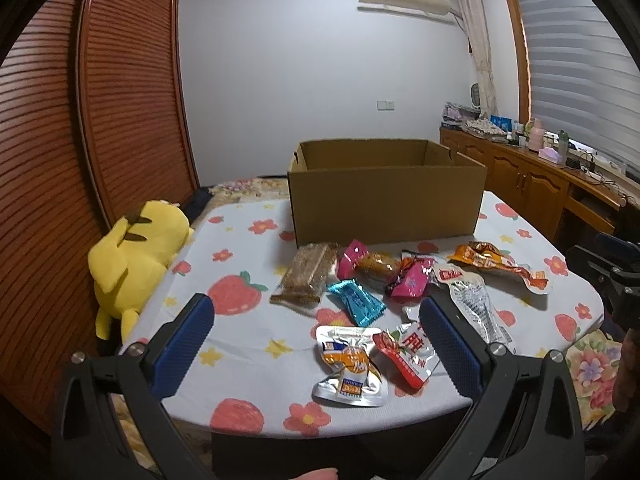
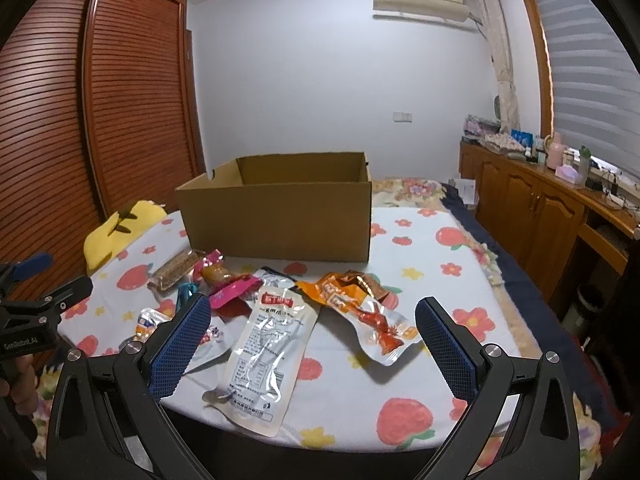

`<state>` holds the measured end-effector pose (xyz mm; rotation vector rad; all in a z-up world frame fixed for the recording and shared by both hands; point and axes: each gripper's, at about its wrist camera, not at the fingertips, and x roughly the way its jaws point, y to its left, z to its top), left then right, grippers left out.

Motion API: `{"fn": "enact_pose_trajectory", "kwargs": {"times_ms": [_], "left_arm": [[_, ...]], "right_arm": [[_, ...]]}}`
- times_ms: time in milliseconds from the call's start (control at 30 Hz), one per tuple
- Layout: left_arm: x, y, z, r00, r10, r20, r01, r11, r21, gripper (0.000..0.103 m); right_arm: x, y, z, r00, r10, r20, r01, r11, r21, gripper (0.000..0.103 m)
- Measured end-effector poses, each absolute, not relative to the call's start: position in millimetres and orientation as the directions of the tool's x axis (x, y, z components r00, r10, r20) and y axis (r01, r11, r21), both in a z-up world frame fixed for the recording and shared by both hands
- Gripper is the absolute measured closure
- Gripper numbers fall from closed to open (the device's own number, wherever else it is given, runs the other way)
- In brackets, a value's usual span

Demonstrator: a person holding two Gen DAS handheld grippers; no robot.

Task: Organize snacks
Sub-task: 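Grasp the silver-orange pouch with left tool while right tool grasps the white packet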

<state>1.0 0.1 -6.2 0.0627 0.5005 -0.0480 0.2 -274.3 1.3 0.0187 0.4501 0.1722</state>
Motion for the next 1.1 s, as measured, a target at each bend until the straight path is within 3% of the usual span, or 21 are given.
{"fn": "enact_pose_trajectory", "kwargs": {"times_ms": [300, 967, 1100], "left_arm": [[17.7, 1.5, -27.0, 0.832, -0.074, -0.55, 0.1, 0.995, 0.018, 0.0], [68.1, 19.6, -77.0, 0.646, -0.256, -0.719, 0.173, 0.967, -0.189, 0.003], [72.5, 13.9, -83.8, 0.614, -0.252, -0.748, 0.183, 0.967, -0.176, 0.018]], "right_arm": [[13.0, -263.0, -17.9, 0.843, 0.221, -0.49, -0.223, 0.973, 0.056, 0.0], [55.2, -232.4, -55.8, 0.702, 0.319, -0.637, -0.37, 0.927, 0.057, 0.008], [56.6, -229.2, -61.3, 0.69, 0.323, -0.648, -0.377, 0.924, 0.06, 0.008]]}}
